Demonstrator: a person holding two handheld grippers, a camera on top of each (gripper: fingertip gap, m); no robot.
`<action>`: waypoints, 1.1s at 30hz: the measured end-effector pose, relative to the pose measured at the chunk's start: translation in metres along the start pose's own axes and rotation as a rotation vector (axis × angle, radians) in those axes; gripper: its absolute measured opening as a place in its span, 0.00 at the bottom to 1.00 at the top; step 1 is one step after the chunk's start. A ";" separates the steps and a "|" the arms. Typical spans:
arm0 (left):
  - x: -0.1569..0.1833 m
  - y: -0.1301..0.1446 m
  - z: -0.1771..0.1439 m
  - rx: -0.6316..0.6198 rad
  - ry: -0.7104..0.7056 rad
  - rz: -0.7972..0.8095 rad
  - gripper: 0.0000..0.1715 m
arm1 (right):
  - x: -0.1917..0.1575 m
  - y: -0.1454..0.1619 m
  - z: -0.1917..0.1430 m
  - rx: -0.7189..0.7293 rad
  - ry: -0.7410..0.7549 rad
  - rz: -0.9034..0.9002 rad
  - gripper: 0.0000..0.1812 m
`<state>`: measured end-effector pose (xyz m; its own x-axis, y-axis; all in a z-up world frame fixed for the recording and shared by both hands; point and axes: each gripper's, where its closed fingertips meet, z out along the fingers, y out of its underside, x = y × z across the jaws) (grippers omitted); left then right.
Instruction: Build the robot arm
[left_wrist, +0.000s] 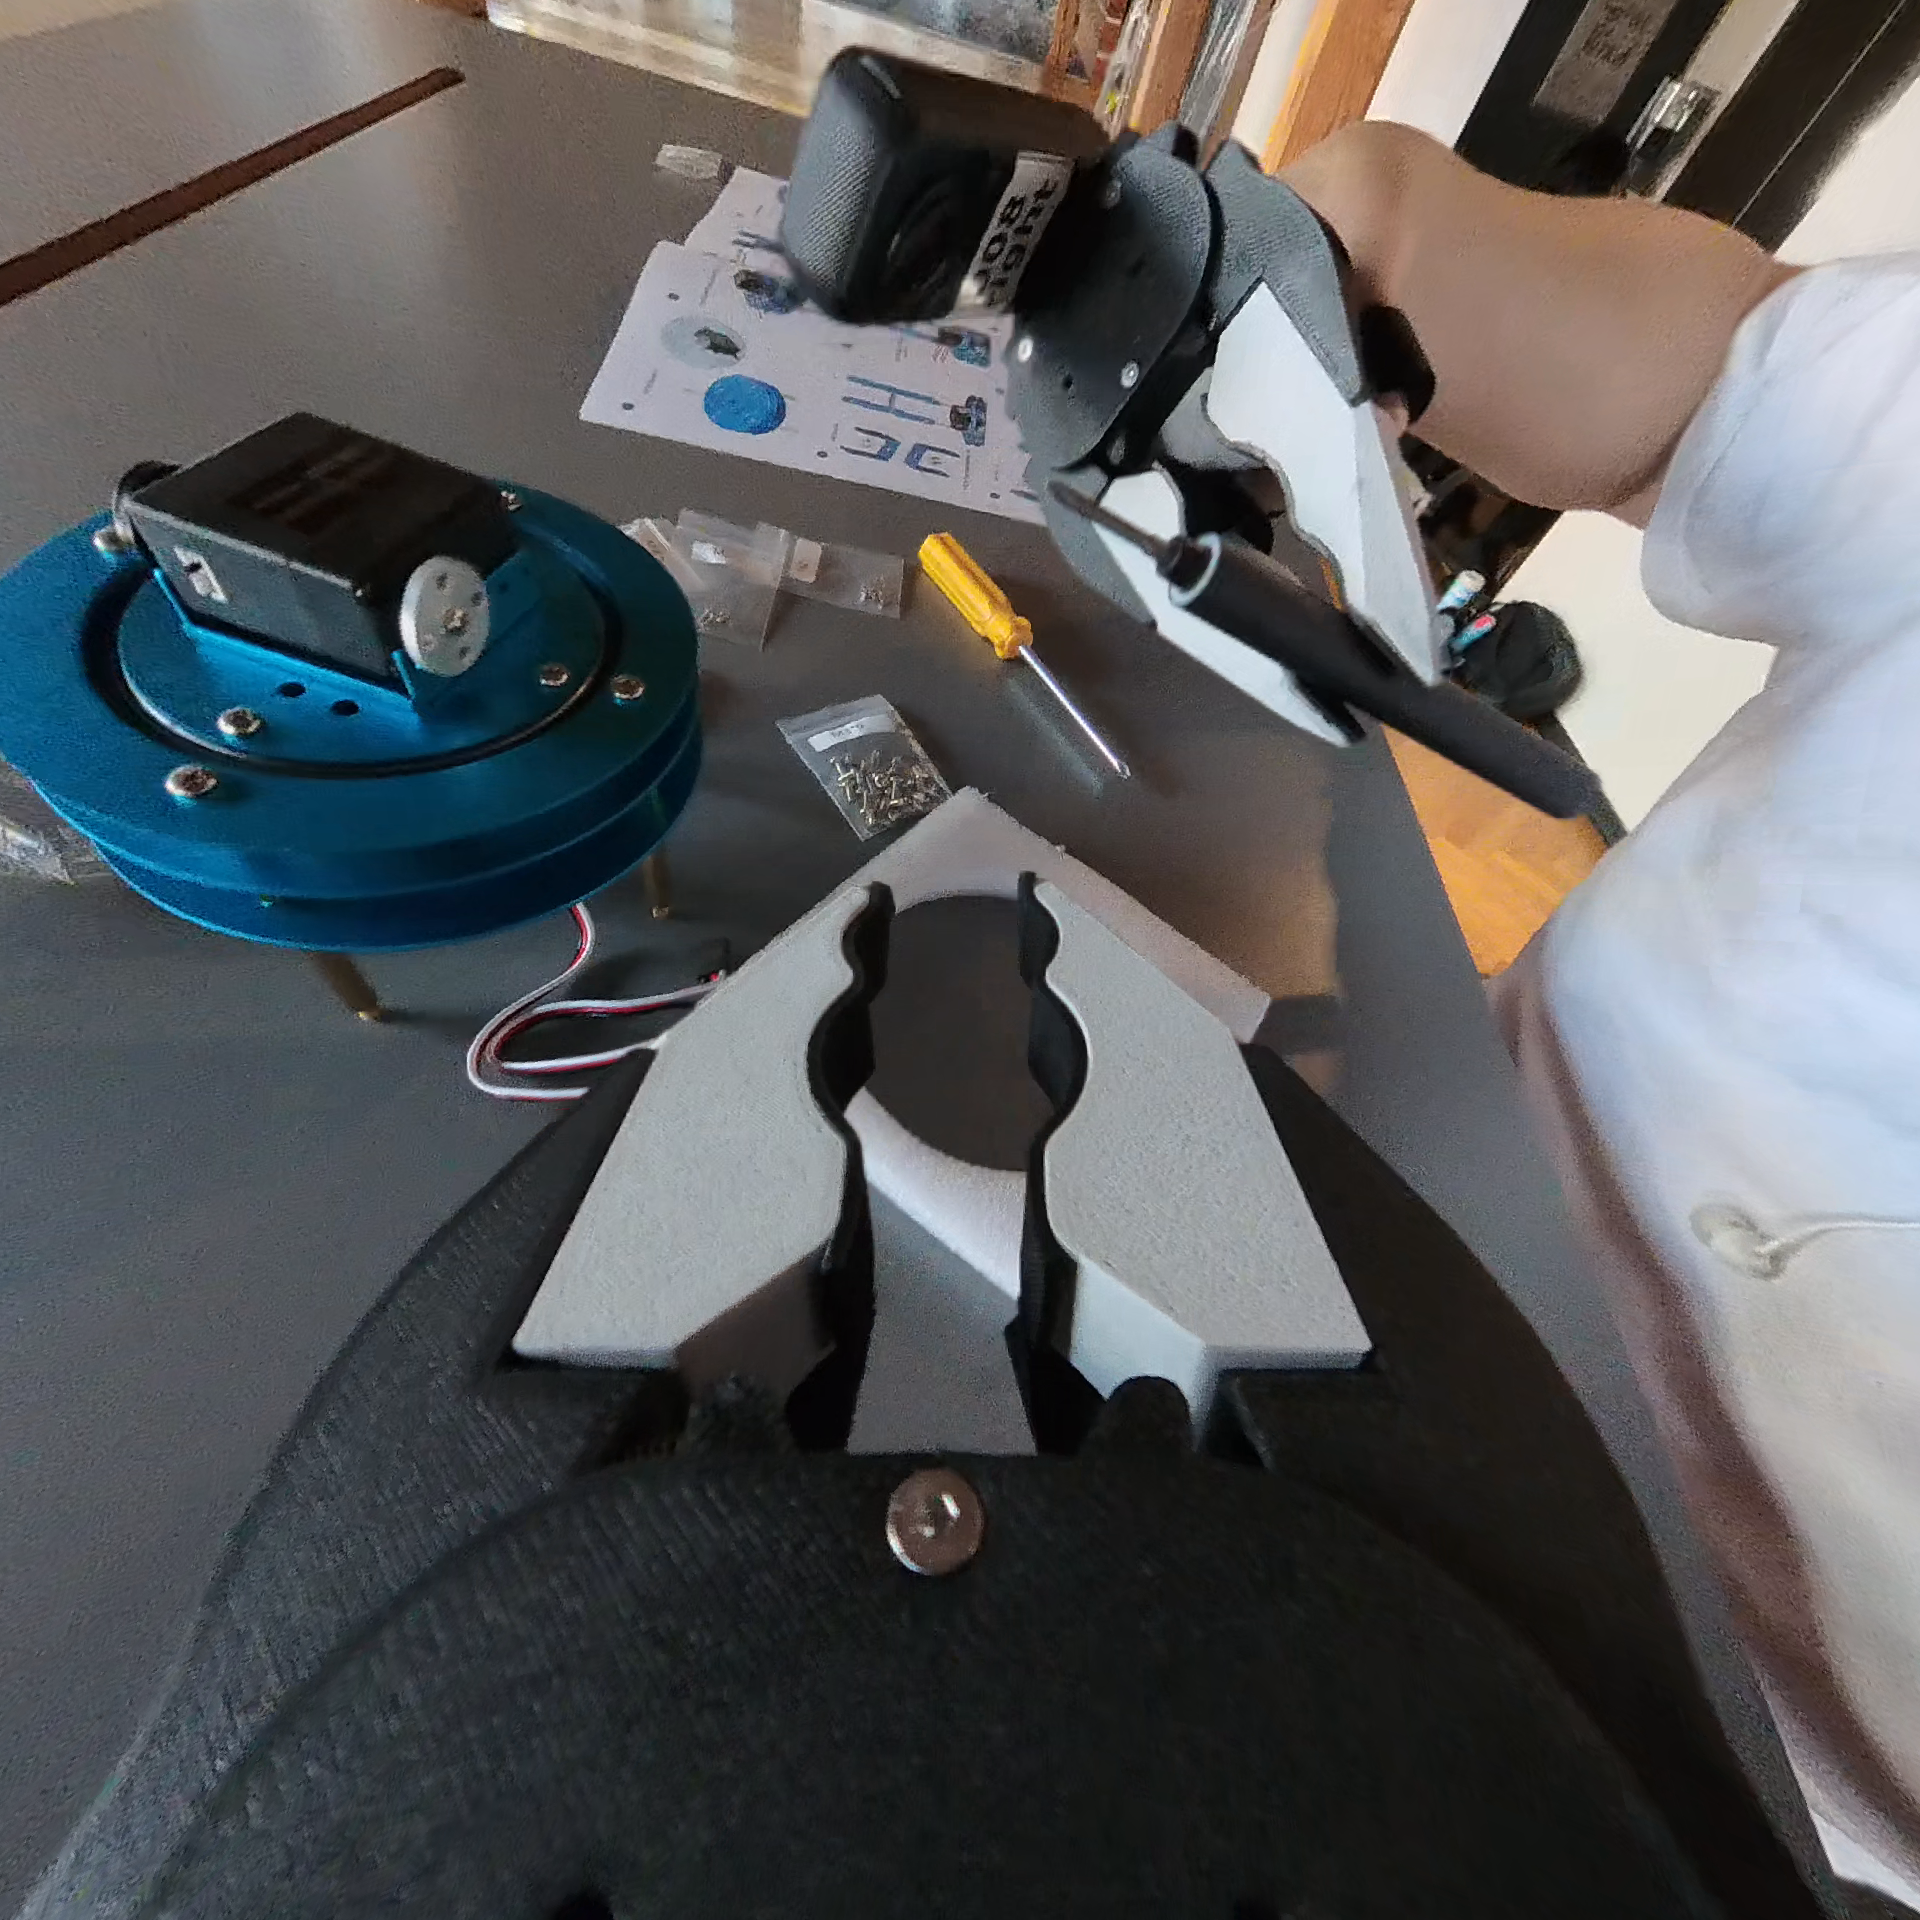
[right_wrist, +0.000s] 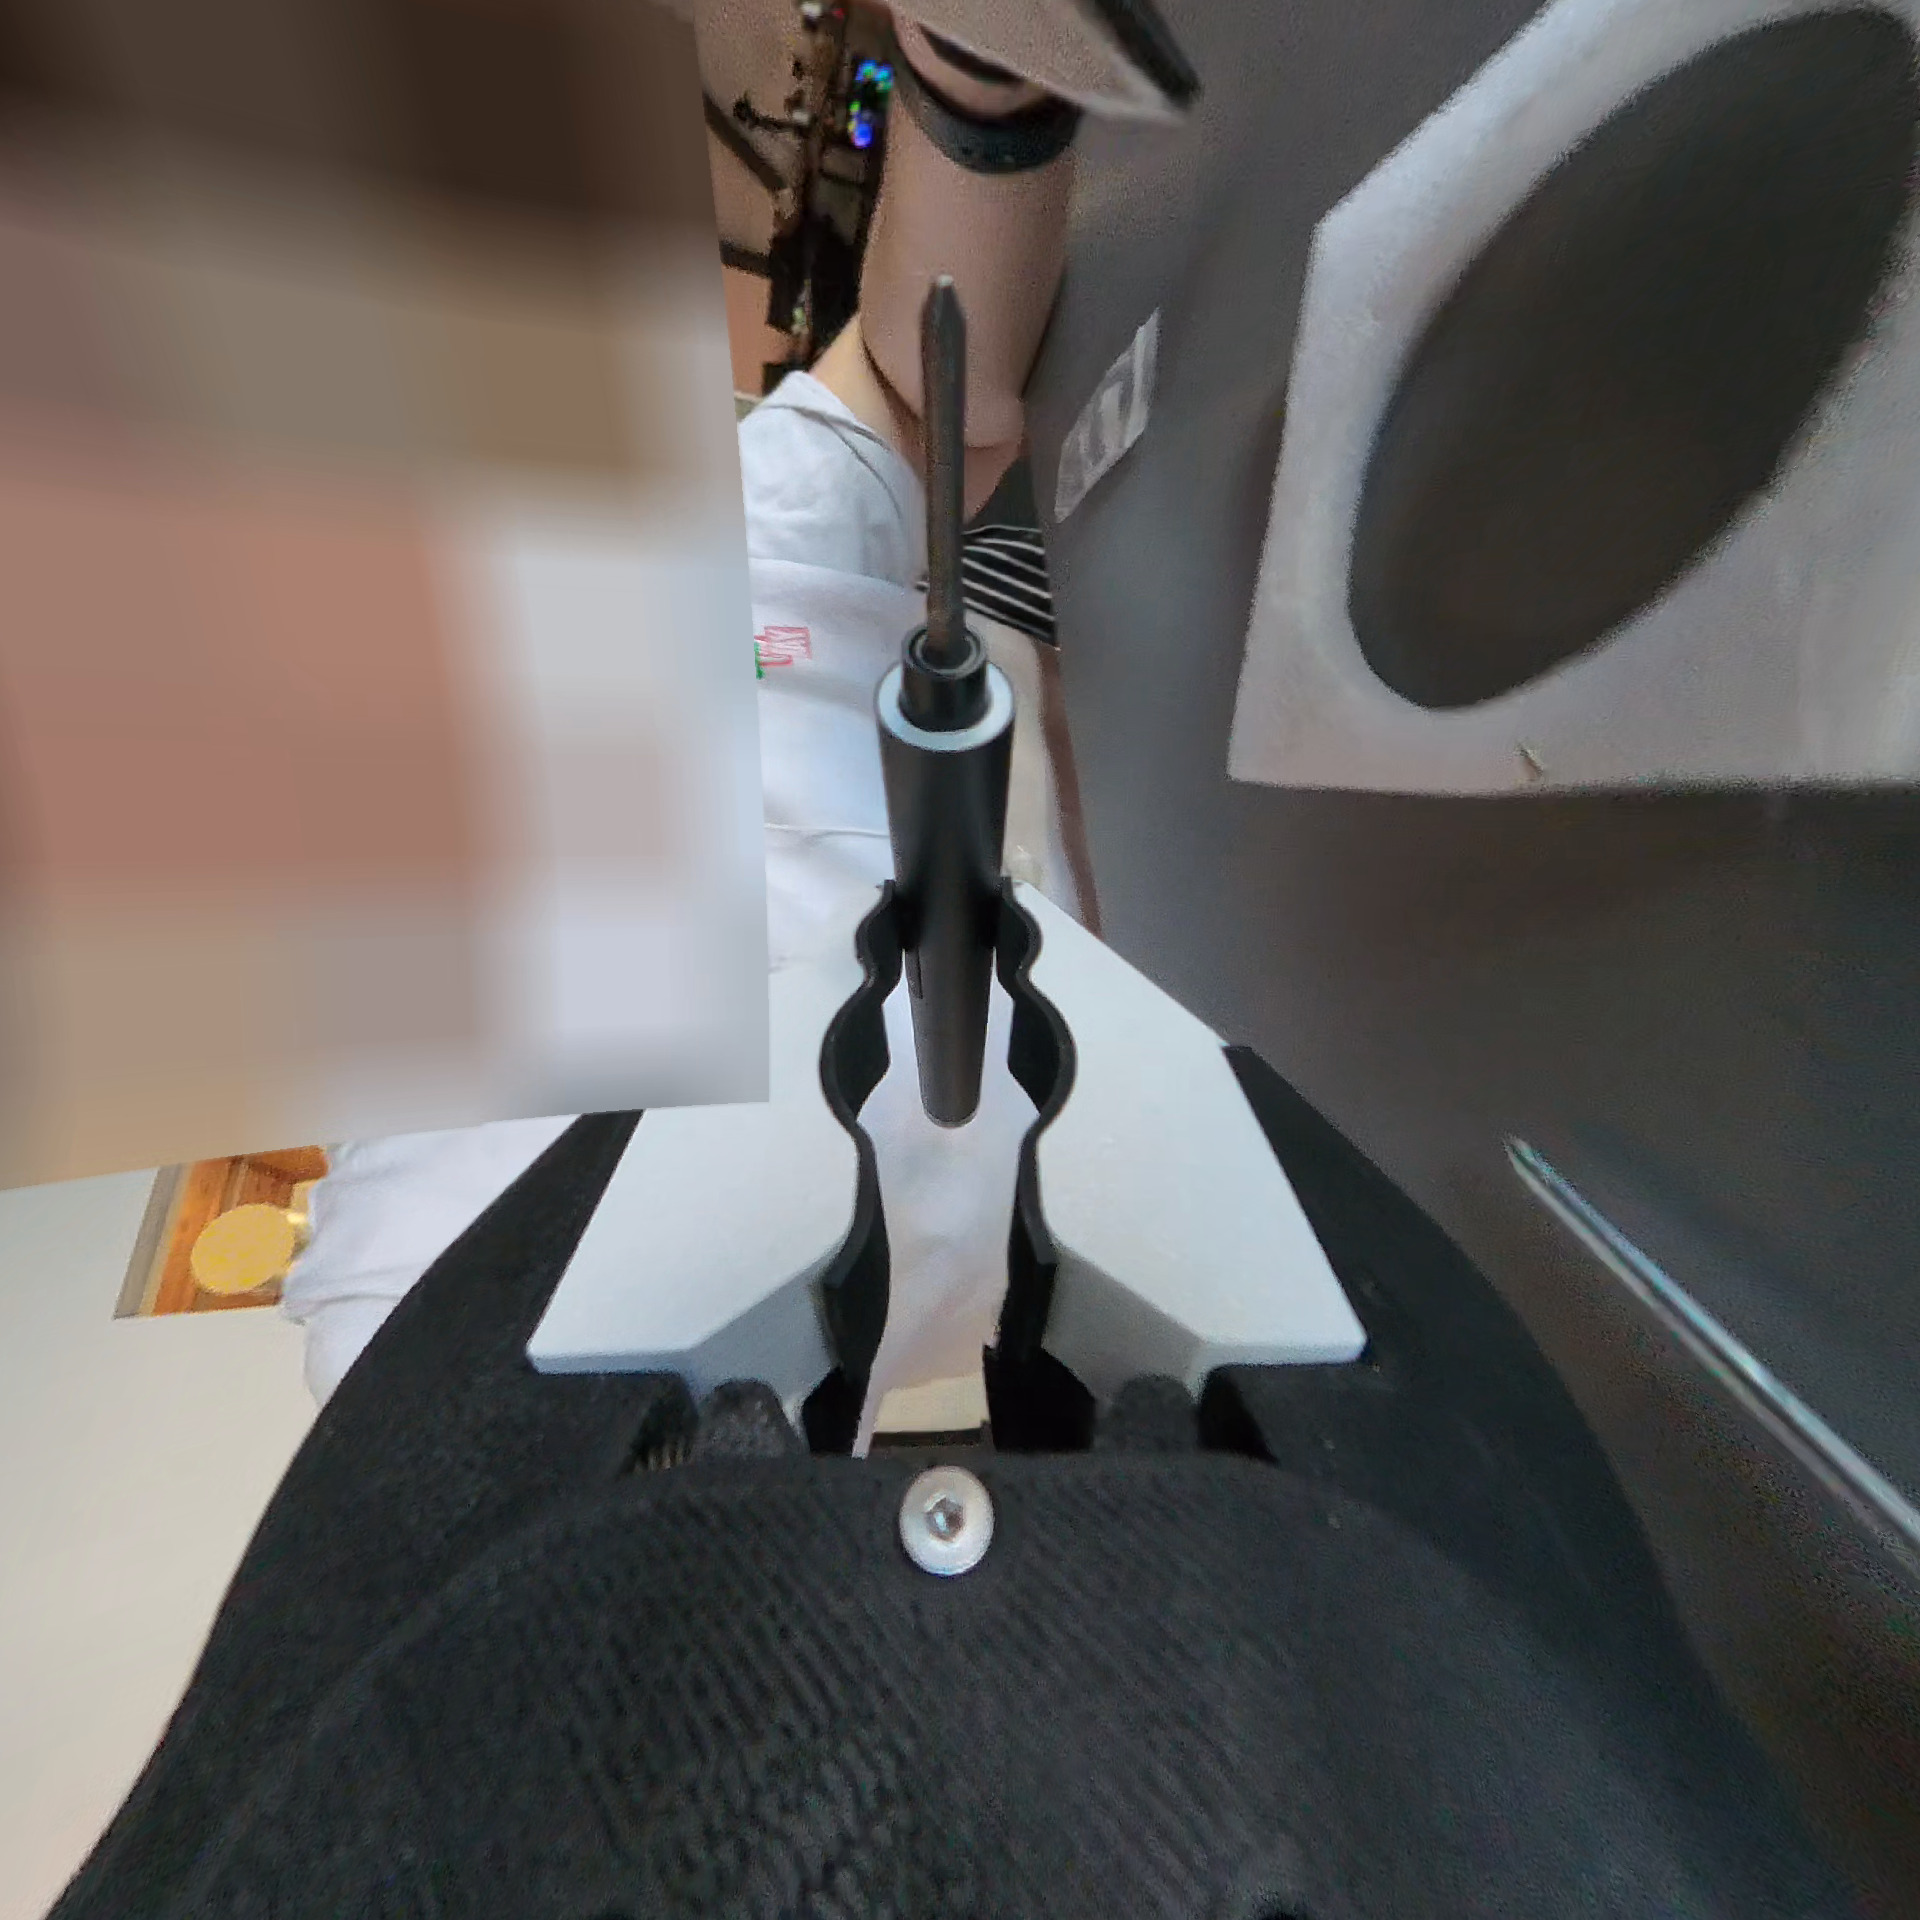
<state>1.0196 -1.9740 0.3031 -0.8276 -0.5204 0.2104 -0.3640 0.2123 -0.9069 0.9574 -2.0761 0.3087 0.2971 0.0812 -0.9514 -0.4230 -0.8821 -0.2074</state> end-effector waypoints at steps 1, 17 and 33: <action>-0.002 0.001 -0.001 0.000 0.004 -0.017 0.13 | 0.005 0.006 -0.008 0.012 0.029 0.004 0.09; 0.033 0.052 0.044 -0.294 0.035 0.089 0.14 | 0.075 0.091 -0.120 0.244 0.359 0.377 0.09; 0.032 0.051 0.036 -0.334 -0.005 0.098 0.13 | 0.092 0.102 -0.148 0.243 0.653 0.705 0.09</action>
<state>0.9900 -2.0099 0.2502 -0.8635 -0.4883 0.1258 -0.4036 0.5196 -0.7531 1.0679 -2.2271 0.2339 0.2925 -0.7622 -0.5775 -0.8269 -0.5049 0.2475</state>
